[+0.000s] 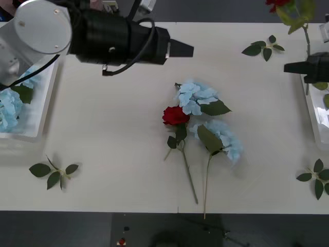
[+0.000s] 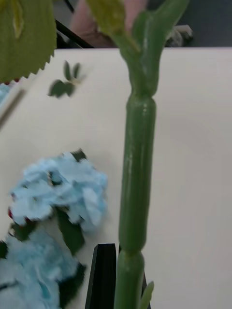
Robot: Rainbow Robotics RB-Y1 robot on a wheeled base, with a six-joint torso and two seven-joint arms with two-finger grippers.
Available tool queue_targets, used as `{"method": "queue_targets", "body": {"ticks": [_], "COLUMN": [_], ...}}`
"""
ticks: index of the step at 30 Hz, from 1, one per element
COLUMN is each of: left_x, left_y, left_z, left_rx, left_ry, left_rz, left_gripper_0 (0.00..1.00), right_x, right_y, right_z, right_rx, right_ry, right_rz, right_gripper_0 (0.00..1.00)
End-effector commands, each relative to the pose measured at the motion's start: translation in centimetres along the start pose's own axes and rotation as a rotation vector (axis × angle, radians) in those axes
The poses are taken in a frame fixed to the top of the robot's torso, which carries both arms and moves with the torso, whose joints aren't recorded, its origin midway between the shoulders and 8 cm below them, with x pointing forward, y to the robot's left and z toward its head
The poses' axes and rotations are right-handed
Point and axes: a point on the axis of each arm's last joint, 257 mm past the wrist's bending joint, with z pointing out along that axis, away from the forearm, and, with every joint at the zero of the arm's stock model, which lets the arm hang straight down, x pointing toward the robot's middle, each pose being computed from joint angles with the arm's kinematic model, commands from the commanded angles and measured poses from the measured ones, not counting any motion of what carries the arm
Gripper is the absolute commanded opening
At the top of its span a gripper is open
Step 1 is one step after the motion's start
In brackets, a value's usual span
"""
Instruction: Put the red flowers into the right box and the blue flowers into the left box
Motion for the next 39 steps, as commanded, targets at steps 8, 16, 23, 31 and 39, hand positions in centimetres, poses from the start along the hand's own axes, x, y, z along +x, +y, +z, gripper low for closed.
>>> {"method": "queue_targets", "body": {"ticks": [8,16,23,31,39], "left_x": [10.6,15.7,17.3,17.5,17.6], "left_y": [4.8,6.9,7.5,10.0,11.4], "left_z": [-2.2,0.3,4.0,7.1,9.6], "left_rx": [-0.094,-0.256,-0.341,-0.482,-0.535], "left_ry": [0.266,0.341,0.321,0.361,0.372], "left_rz": [-0.216,-0.291,-0.321,-0.285,-0.319], "left_gripper_0": [1.00,1.00,1.00,1.00,1.00], "right_x": [4.9,9.6,11.6,10.6,8.8], "right_y": [-15.1,-18.6,-20.8,-20.9,-17.3], "right_z": [-16.6,-17.9,-16.0,-15.3,-13.1], "right_rx": [0.535,0.677,0.772,0.774,0.609], "right_ry": [0.199,0.264,0.262,0.236,0.204], "right_rz": [0.047,0.066,0.016,-0.012,0.025], "right_gripper_0": [0.00,0.00,0.00,0.53,0.56]}}
